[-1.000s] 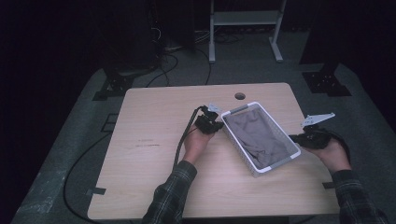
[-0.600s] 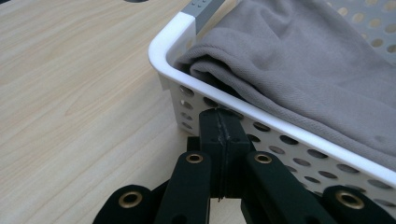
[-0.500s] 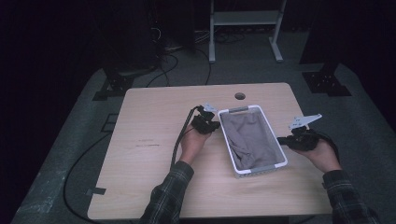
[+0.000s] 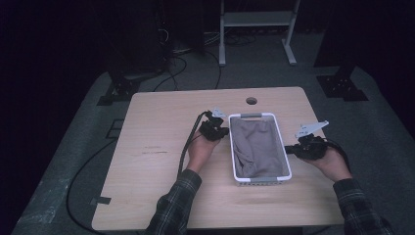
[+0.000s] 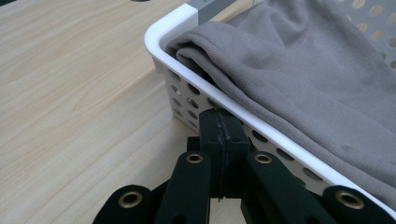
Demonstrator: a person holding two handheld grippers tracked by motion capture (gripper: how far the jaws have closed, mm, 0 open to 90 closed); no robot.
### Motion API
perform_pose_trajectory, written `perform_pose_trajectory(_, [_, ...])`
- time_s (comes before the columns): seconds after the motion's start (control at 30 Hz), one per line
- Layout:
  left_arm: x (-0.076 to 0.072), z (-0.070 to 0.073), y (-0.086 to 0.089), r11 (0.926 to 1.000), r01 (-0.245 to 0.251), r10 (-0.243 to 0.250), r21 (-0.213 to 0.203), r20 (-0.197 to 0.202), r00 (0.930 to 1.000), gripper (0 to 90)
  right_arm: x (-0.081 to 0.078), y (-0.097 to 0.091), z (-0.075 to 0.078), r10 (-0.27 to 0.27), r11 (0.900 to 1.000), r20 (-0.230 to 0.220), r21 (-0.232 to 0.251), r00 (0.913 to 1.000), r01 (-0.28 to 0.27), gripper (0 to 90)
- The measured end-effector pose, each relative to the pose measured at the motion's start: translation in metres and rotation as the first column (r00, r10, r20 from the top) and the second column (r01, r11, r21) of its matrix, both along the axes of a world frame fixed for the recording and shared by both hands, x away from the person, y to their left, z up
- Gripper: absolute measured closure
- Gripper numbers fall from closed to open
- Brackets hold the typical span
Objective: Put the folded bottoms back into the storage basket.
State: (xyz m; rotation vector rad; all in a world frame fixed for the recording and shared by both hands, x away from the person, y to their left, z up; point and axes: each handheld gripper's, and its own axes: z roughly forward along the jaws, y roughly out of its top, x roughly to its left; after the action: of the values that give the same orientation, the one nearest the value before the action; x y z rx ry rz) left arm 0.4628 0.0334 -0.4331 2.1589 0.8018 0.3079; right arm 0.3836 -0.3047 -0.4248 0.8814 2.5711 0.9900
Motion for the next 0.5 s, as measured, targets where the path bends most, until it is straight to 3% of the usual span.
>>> perform_pose_trajectory(0.4, [-0.001,0.001,0.003,0.9999,0.007,-0.007,0.013,0.005,1.0000,89.0,0.001,0.003,0.001,0.001,1.0000,0.002,0.001,1.0000,-0.001,89.2])
perform_pose_trajectory(0.5, [-0.004,0.002,0.010,0.9997,0.013,-0.013,0.022,0.004,0.9999,84.9,0.001,0.000,0.003,-0.017,0.9998,0.014,0.011,0.9998,0.017,78.7])
